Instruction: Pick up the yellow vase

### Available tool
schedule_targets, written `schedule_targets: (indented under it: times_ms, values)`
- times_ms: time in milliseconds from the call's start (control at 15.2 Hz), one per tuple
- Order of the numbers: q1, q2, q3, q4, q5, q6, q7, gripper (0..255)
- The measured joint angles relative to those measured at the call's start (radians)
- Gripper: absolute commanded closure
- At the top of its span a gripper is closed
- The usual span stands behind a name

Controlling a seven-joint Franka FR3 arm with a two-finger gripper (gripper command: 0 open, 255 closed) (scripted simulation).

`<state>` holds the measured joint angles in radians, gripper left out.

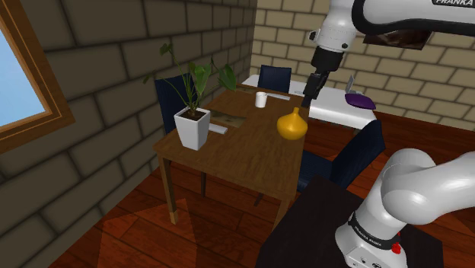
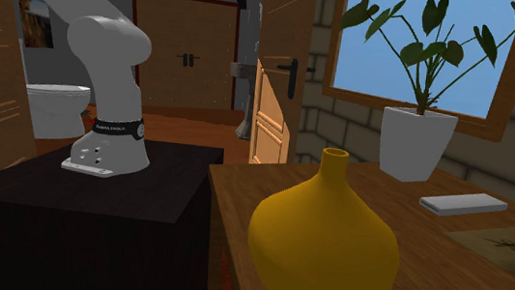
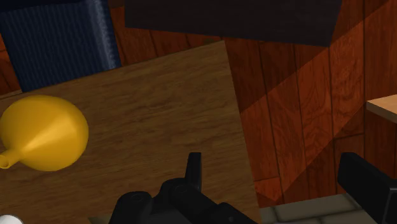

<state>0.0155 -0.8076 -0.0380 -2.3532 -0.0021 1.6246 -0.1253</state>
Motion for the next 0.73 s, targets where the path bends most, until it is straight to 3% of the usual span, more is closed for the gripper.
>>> schedule_targets:
  times_ms: [198,726]
  values:
    - [-0.007,0.017,-0.027,-0.005,-0.012,0.020,-0.027,0]
    - [-0.042,0.164,-0.197,0.011,-0.066,0.141,-0.201,0]
